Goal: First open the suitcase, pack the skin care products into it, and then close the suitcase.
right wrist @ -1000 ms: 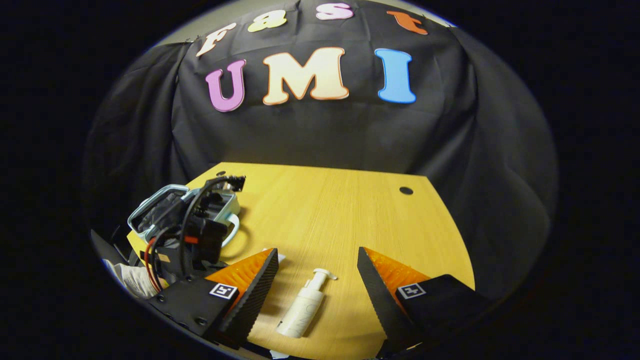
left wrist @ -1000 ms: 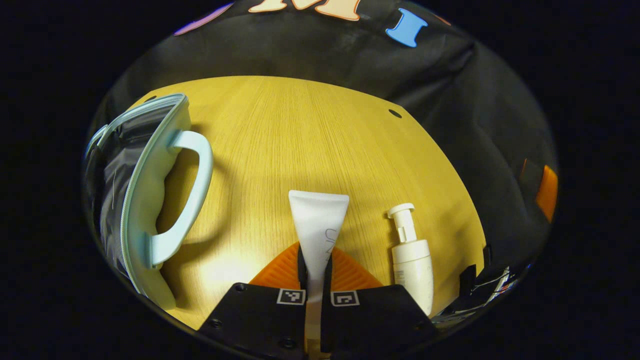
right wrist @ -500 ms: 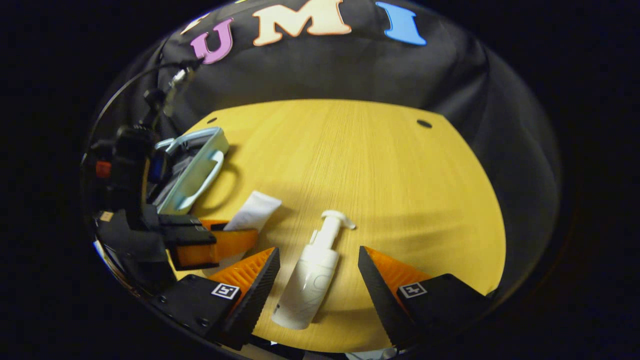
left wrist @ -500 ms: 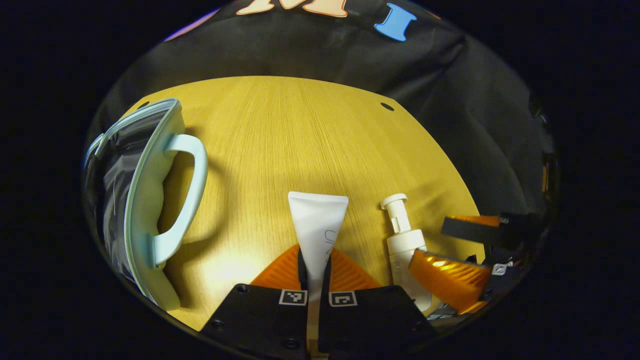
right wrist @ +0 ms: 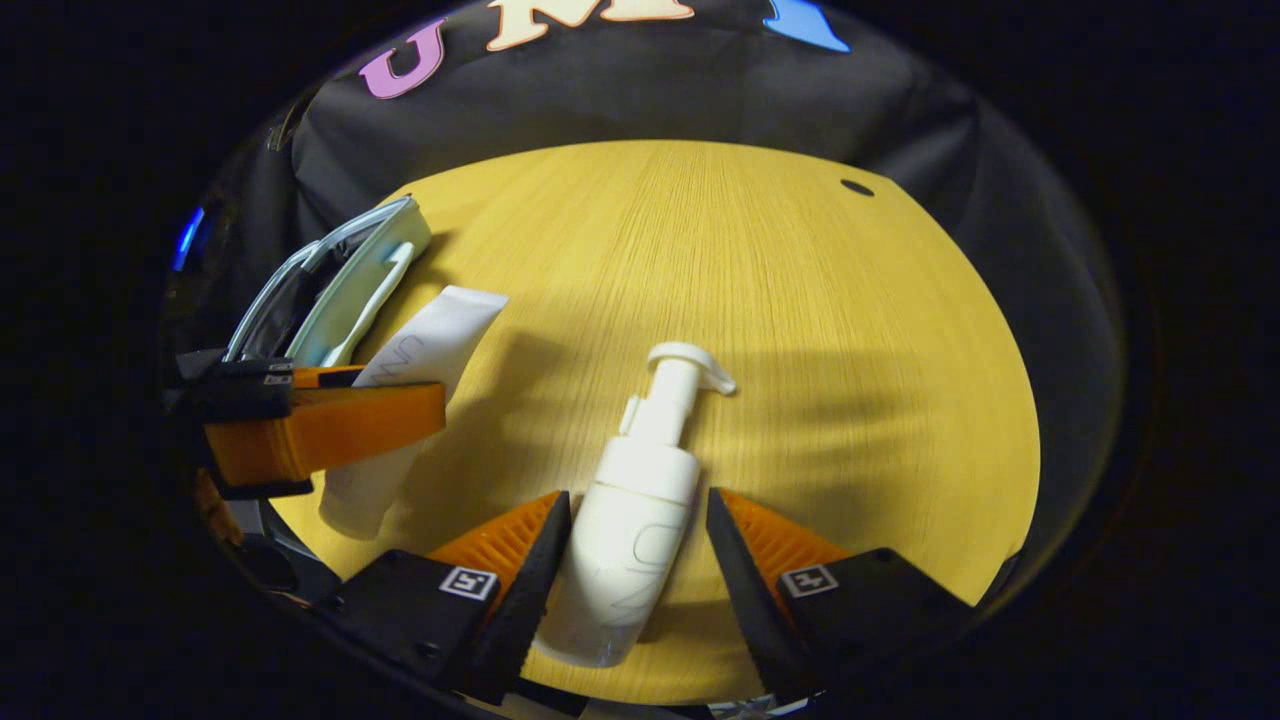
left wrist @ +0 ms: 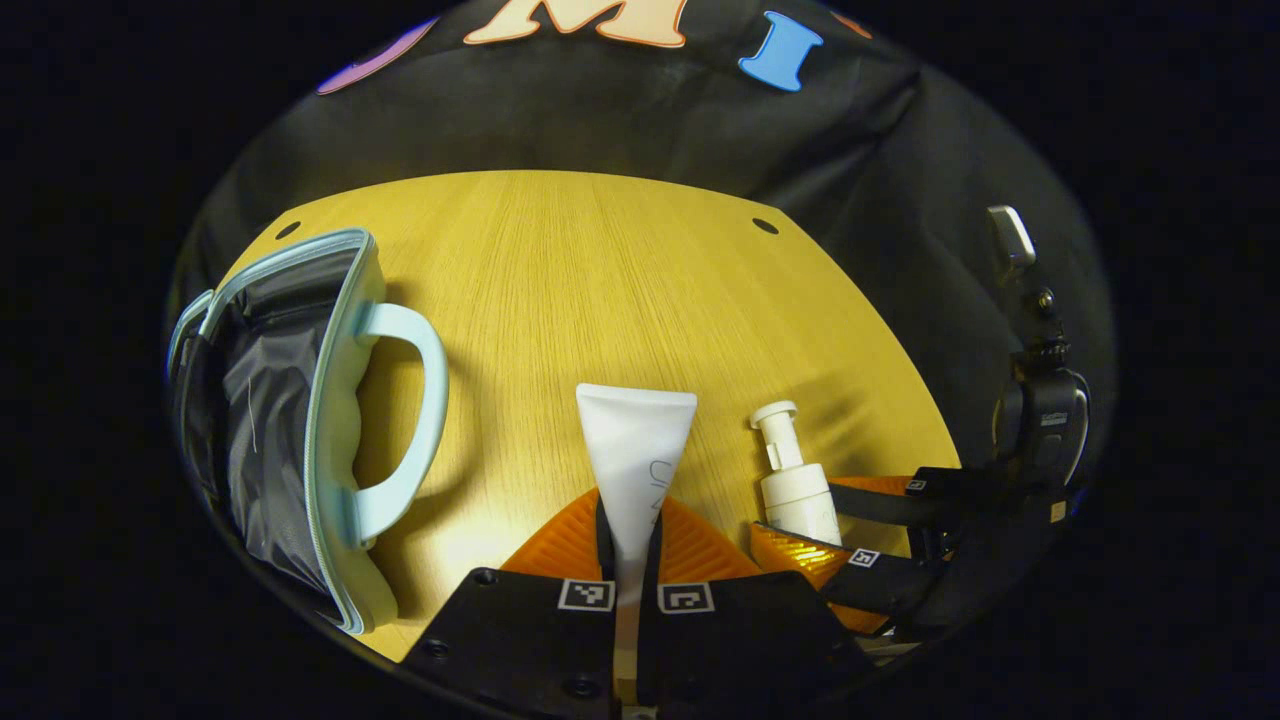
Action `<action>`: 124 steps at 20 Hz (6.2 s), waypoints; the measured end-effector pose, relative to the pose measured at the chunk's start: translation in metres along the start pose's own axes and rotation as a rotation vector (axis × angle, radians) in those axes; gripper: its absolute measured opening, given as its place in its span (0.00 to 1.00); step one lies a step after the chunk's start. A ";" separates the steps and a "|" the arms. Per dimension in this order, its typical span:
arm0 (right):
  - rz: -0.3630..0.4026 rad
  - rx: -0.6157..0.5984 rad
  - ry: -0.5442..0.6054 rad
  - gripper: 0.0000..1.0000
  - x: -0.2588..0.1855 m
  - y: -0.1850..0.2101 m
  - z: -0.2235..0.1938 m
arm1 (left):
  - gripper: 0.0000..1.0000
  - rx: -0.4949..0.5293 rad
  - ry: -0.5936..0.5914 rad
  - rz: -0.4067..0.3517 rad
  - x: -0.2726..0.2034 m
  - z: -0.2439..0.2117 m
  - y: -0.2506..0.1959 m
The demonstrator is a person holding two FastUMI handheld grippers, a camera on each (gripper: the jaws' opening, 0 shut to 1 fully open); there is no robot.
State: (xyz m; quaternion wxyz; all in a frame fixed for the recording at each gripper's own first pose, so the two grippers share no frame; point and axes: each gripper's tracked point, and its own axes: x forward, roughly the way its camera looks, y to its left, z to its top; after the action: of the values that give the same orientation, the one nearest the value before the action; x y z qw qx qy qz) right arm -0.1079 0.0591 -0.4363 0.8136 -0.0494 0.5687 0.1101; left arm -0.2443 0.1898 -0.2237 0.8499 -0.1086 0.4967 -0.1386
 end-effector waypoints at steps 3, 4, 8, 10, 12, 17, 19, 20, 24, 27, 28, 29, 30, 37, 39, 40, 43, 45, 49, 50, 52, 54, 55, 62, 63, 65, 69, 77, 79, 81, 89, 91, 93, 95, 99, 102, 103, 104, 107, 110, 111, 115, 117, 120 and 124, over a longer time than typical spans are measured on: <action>-0.008 -0.003 -0.008 0.56 0.000 -0.002 0.009 | 0.01 0.004 -0.012 -0.004 -0.012 0.009 -0.006; -0.005 0.007 -0.007 0.56 0.000 0.000 0.006 | 0.01 0.005 -0.016 -0.003 -0.016 0.011 -0.004; 0.038 0.063 -0.007 0.55 -0.004 0.006 0.011 | 0.01 0.000 -0.050 0.005 -0.037 0.030 0.005; 0.052 0.075 -0.021 0.55 -0.008 0.009 0.015 | 0.01 0.001 -0.067 0.012 -0.048 0.040 0.017; 0.073 0.099 -0.042 0.55 -0.013 0.021 0.023 | 0.01 -0.003 -0.084 0.024 -0.062 0.052 0.032; 0.113 0.152 -0.093 0.55 -0.023 0.041 0.048 | 0.01 -0.024 -0.113 0.100 -0.086 0.067 0.093; 0.120 0.160 -0.120 0.55 -0.028 0.048 0.059 | 0.01 -0.041 -0.101 0.138 -0.089 0.062 0.123; 0.125 0.159 -0.134 0.55 -0.031 0.053 0.065 | 0.01 -0.052 -0.094 0.154 -0.090 0.059 0.137; 0.144 0.171 -0.167 0.55 -0.041 0.074 0.078 | 0.01 -0.103 -0.058 0.206 -0.090 0.044 0.191; 0.163 0.169 -0.179 0.54 -0.051 0.093 0.089 | 0.01 -0.134 -0.030 0.231 -0.085 0.032 0.222; 0.170 0.166 -0.183 0.54 -0.055 0.099 0.093 | 0.02 -0.143 -0.016 0.238 -0.082 0.027 0.233; 0.180 0.162 -0.186 0.54 -0.060 0.108 0.097 | 0.01 -0.153 -0.003 0.246 -0.080 0.022 0.242; 0.188 0.168 -0.197 0.55 -0.063 0.115 0.103 | 0.01 -0.163 0.012 0.254 -0.079 0.017 0.250; 0.257 0.151 -0.208 0.54 -0.084 0.165 0.132 | 0.02 -0.233 0.073 0.268 -0.068 -0.013 0.288; 0.300 0.160 -0.198 0.53 -0.088 0.186 0.138 | 0.10 -0.225 0.013 0.234 -0.065 -0.001 0.286; 0.321 0.155 -0.187 0.55 -0.087 0.197 0.140 | 0.14 -0.229 0.012 0.215 -0.065 -0.002 0.282; 0.355 0.123 -0.167 0.54 -0.084 0.225 0.142 | 0.53 -0.219 -0.031 0.191 -0.070 0.009 0.273; 0.385 0.105 -0.159 0.53 -0.081 0.245 0.143 | 0.68 -0.206 -0.095 0.176 -0.083 0.028 0.265; 0.442 0.057 -0.123 0.53 -0.069 0.284 0.145 | 0.69 -0.190 -0.208 0.172 -0.124 0.063 0.263; 0.449 0.046 -0.110 0.53 -0.063 0.293 0.144 | 0.68 -0.193 -0.234 0.179 -0.135 0.071 0.269; 0.454 0.016 -0.069 0.53 -0.046 0.309 0.136 | 0.68 -0.210 -0.275 0.214 -0.160 0.076 0.286; 0.442 -0.017 -0.030 0.55 -0.029 0.321 0.127 | 0.68 -0.231 -0.303 0.273 -0.182 0.074 0.314; 0.431 -0.033 -0.010 0.53 -0.020 0.325 0.123 | 0.73 -0.244 -0.311 0.301 -0.192 0.069 0.327; 0.347 -0.069 0.042 0.54 0.017 0.339 0.122 | 0.68 -0.400 -0.313 0.487 -0.262 0.013 0.416; 0.336 -0.067 0.044 0.56 0.018 0.338 0.124 | 0.68 -0.418 -0.313 0.510 -0.270 0.006 0.427; 0.312 -0.063 0.044 0.58 0.020 0.336 0.124 | 0.68 -0.438 -0.309 0.550 -0.282 -0.002 0.448; 0.301 -0.059 0.002 0.75 0.011 0.334 0.134 | 0.73 -0.452 -0.304 0.637 -0.299 -0.014 0.499; 0.287 -0.026 -0.156 0.99 -0.026 0.308 0.170 | 0.68 -0.481 -0.270 0.686 -0.301 -0.008 0.583; 0.259 -0.023 -0.186 0.99 -0.033 0.294 0.174 | 0.72 -0.494 -0.239 0.685 -0.291 -0.012 0.600; 0.231 -0.016 -0.203 0.99 -0.038 0.280 0.175 | 0.69 -0.503 -0.204 0.693 -0.283 -0.020 0.618; 0.124 0.041 -0.190 0.99 -0.044 0.233 0.160 | 0.69 -0.489 -0.030 0.682 -0.245 -0.044 0.662; 0.108 0.045 -0.202 0.97 -0.048 0.225 0.159 | 0.67 -0.479 0.001 0.662 -0.236 -0.044 0.663; 0.097 0.048 -0.212 0.97 -0.049 0.218 0.159 | 0.60 -0.487 -0.001 0.623 -0.228 -0.042 0.662; 0.091 0.062 -0.219 0.97 -0.050 0.212 0.158 | 0.29 -0.542 0.011 0.601 -0.218 -0.046 0.656; 0.099 0.072 -0.243 0.97 -0.052 0.204 0.159 | 0.04 -0.511 -0.024 0.611 -0.239 -0.023 0.639; 0.113 0.062 -0.255 0.97 -0.053 0.200 0.163 | 0.00 -0.462 -0.107 0.631 -0.273 0.008 0.615; 0.121 0.058 -0.260 0.99 -0.056 0.198 0.164 | 0.00 -0.464 -0.147 0.624 -0.284 0.019 0.606; 0.130 0.054 -0.265 0.97 -0.057 0.196 0.165 | 0.00 -0.473 -0.184 0.607 -0.296 0.030 0.597; 0.155 0.051 -0.272 0.99 -0.055 0.190 0.163 | 0.00 -0.447 -0.276 0.540 -0.337 0.069 0.554; 0.179 0.063 -0.274 0.99 -0.055 0.183 0.164 | 0.00 -0.368 -0.328 0.499 -0.354 0.104 0.501; 0.183 0.066 -0.279 0.99 -0.057 0.178 0.164 | 0.00 -0.343 -0.342 0.482 -0.355 0.114 0.487; 0.188 0.087 -0.305 0.99 -0.064 0.158 0.167 | 0.00 -0.271 -0.380 0.429 -0.354 0.148 0.433; 0.184 0.104 -0.311 0.97 -0.067 0.146 0.166 | 0.00 -0.249 -0.405 0.385 -0.351 0.164 0.403; 0.172 0.123 -0.318 0.97 -0.072 0.127 0.162 | 0.00 -0.207 -0.430 0.300 -0.341 0.186 0.359; 0.159 0.154 -0.323 0.97 -0.077 0.108 0.156 | 0.00 -0.154 -0.417 0.211 -0.320 0.204 0.312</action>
State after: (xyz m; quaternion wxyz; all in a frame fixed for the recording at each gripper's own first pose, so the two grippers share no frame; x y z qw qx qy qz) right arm -0.0159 0.1866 -0.3054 0.8845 0.0762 0.4395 0.1365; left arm -0.1763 0.6020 0.0346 0.9330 -0.1467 0.3284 0.0147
